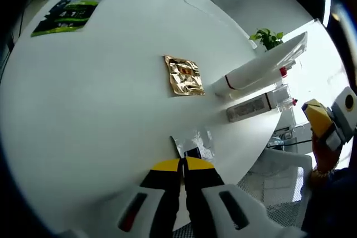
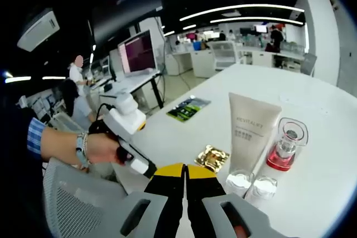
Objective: Arrange the skincare products in the storage area until every visible bottle or jar stands upright without overlapping.
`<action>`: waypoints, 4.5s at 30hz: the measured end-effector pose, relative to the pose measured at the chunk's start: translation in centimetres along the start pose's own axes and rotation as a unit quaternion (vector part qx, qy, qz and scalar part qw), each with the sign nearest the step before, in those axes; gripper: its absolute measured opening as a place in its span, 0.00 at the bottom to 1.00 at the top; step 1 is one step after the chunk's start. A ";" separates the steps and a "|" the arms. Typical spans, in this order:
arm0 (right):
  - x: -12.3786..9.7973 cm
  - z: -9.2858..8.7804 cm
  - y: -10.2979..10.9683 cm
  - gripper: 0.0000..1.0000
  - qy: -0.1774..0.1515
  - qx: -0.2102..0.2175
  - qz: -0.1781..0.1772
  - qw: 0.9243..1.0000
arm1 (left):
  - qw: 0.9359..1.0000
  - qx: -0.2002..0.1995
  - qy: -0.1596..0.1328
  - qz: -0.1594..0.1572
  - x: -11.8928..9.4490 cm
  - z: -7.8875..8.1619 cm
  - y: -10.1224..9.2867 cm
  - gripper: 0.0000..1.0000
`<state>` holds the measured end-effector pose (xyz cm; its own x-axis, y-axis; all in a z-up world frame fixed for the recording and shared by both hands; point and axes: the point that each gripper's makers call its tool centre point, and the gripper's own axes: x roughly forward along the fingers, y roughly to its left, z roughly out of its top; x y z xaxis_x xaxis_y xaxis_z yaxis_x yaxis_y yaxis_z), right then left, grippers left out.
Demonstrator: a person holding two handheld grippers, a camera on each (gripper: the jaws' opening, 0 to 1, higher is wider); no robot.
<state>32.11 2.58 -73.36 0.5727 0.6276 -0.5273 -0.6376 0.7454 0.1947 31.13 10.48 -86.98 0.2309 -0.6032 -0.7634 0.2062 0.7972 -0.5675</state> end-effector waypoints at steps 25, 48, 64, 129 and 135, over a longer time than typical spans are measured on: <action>-0.1 -0.6 0.1 0.00 0.018 0.009 0.004 1.000 | 0.998 -0.055 -0.015 -0.013 0.8 0.8 -0.5 0.00; 0.1 -1.3 0.1 0.00 0.034 -0.001 0.003 0.999 | 0.994 0.055 -0.090 -0.014 -0.3 3.5 -1.7 0.15; 0.2 -1.6 -0.6 0.00 0.041 -0.008 -0.010 0.999 | 0.890 0.455 0.001 0.019 2.3 2.5 -5.1 0.48; -0.1 -1.8 -0.9 0.00 0.051 -0.007 -0.009 0.999 | 0.827 0.558 0.062 -0.019 3.2 1.0 -5.1 0.37; -0.1 -1.8 -0.9 0.00 0.053 -0.006 -0.009 0.999 | 0.825 0.561 0.063 -0.021 3.1 1.1 -4.8 0.36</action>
<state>31.67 1.45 -75.01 0.5266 0.5873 -0.6146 -0.6344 0.7528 0.1757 31.86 4.72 -86.27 0.1149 -0.5650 -0.8170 0.9784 0.2068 -0.0054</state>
